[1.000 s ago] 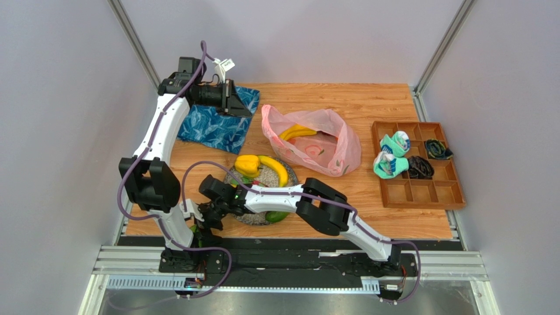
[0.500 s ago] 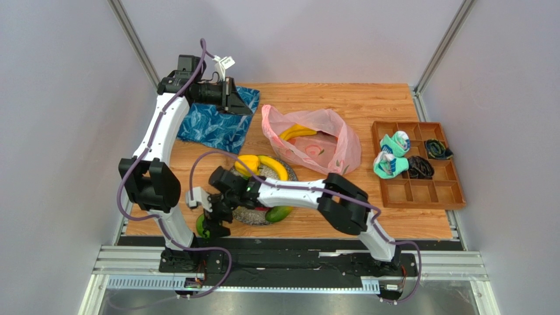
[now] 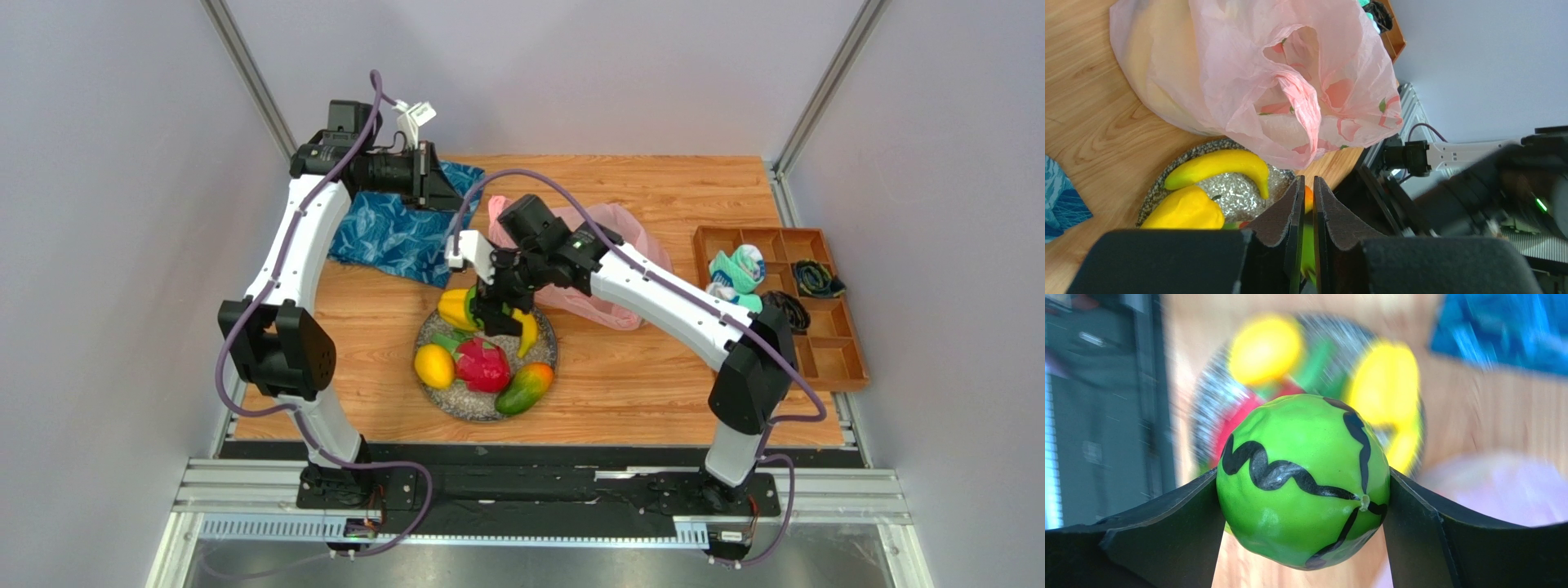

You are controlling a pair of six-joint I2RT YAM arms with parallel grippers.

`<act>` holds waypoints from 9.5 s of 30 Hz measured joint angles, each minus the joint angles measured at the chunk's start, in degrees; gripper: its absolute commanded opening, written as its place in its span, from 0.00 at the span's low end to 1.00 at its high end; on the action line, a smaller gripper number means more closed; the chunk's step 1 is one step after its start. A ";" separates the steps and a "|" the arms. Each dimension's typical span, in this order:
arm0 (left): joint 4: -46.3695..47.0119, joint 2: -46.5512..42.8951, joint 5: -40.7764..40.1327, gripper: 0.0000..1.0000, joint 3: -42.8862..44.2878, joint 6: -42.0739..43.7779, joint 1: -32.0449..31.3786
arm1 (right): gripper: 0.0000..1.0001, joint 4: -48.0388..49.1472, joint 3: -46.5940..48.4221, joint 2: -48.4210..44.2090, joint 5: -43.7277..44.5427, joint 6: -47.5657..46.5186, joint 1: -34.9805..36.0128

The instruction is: Take the fake fruits out of the plastic bag

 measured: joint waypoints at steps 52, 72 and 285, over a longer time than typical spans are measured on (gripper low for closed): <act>-5.38 -5.03 -9.16 0.99 -6.27 5.20 -11.32 | 0.85 -3.32 -10.27 -0.68 20.76 10.01 -16.81; -1.09 5.95 -22.80 0.00 3.65 3.61 -17.25 | 0.84 -8.11 12.83 19.06 14.21 -0.46 -26.91; 1.01 1.07 -22.88 0.00 1.40 6.32 -15.45 | 0.69 13.90 -4.72 7.56 23.61 5.22 -24.00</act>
